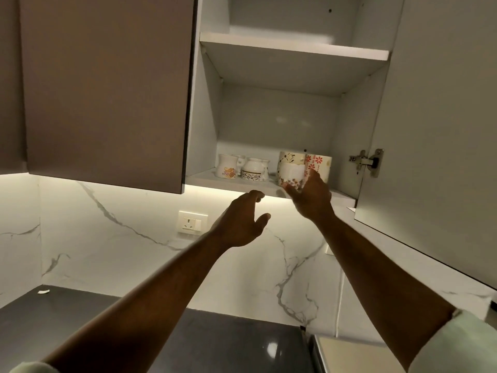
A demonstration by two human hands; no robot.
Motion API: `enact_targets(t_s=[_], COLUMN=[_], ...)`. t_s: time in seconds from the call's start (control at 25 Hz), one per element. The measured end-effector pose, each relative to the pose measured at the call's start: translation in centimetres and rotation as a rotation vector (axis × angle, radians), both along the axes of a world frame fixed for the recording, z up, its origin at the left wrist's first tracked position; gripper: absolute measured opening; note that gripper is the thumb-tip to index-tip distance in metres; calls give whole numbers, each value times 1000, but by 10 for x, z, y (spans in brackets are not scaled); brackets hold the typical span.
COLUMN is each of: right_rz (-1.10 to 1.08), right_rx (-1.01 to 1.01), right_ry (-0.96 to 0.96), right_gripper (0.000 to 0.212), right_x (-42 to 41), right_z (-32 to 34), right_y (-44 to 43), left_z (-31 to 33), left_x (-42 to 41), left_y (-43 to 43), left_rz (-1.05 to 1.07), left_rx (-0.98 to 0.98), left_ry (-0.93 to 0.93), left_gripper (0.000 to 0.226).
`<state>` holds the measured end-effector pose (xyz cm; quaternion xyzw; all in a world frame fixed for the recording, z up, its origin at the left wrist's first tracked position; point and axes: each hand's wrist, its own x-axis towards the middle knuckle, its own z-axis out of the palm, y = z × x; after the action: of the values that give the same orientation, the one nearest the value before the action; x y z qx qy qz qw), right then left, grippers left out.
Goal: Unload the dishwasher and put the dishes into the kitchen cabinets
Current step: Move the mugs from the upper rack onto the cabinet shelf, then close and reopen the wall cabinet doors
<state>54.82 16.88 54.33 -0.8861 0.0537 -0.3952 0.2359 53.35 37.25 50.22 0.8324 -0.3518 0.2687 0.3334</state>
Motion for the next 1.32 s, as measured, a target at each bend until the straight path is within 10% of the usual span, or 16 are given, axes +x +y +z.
enact_targets(t_s=[0.52,1.32], right_rz=[-414,-628], right_rx=[-324,-308], right_ry=[-103,-590], right_gripper=[76,75], right_x=[-224,-453], right_z=[-35,32], right_y=[44,-47], left_z=[-14,39], left_x=[-129,-346], left_y=[-53,-184], left_rz=[-435,-721], left_rx=[-57,-68], left_ry=[62,-265], left_gripper=[45,125])
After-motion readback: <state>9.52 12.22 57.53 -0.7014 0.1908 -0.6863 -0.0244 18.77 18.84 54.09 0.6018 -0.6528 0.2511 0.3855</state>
